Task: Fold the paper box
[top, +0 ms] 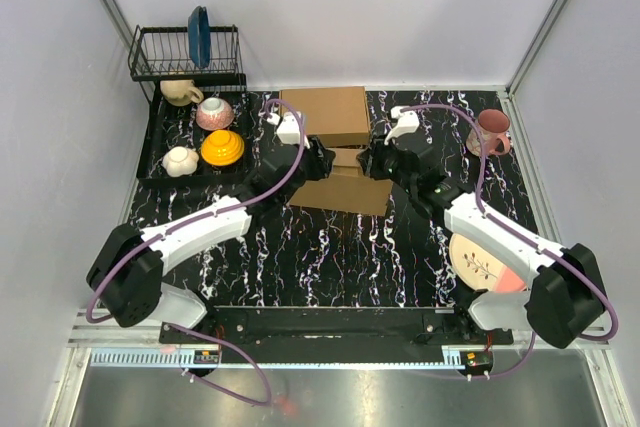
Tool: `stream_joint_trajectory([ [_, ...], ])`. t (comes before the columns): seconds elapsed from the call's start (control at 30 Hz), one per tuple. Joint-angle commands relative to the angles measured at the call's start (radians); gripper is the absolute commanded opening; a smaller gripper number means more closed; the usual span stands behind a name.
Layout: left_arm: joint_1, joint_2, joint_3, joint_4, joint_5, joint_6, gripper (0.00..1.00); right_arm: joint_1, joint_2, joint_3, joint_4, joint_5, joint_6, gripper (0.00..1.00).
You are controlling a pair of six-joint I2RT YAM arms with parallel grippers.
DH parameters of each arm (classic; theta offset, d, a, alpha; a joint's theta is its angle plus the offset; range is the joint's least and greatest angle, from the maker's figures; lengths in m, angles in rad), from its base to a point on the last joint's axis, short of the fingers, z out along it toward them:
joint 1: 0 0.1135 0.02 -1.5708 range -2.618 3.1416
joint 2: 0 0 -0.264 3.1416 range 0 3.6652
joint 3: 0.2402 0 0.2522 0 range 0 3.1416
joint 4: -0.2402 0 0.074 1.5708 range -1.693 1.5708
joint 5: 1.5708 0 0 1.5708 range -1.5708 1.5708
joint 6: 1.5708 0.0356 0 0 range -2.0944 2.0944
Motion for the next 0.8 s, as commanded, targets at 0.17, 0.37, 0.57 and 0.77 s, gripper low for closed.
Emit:
stream_joint_trajectory([
  [0.17, 0.0, 0.013, -0.095, 0.098, 0.041, -0.046, 0.44, 0.001, -0.126, 0.025, -0.204, 0.121, 0.032, 0.48],
  [0.37, 0.002, 0.008, -0.087, 0.081, 0.019, -0.032, 0.44, -0.006, -0.232, 0.086, -0.204, 0.197, 0.041, 0.52],
  [0.57, 0.0, 0.001, -0.086, 0.075, 0.007, -0.027, 0.45, -0.187, -0.208, 0.068, -0.182, -0.047, 0.163, 0.41],
  [0.77, 0.0, -0.004, -0.094, 0.073, -0.002, -0.024, 0.45, -0.321, -0.177, -0.021, 0.028, -0.35, 0.344, 0.36],
])
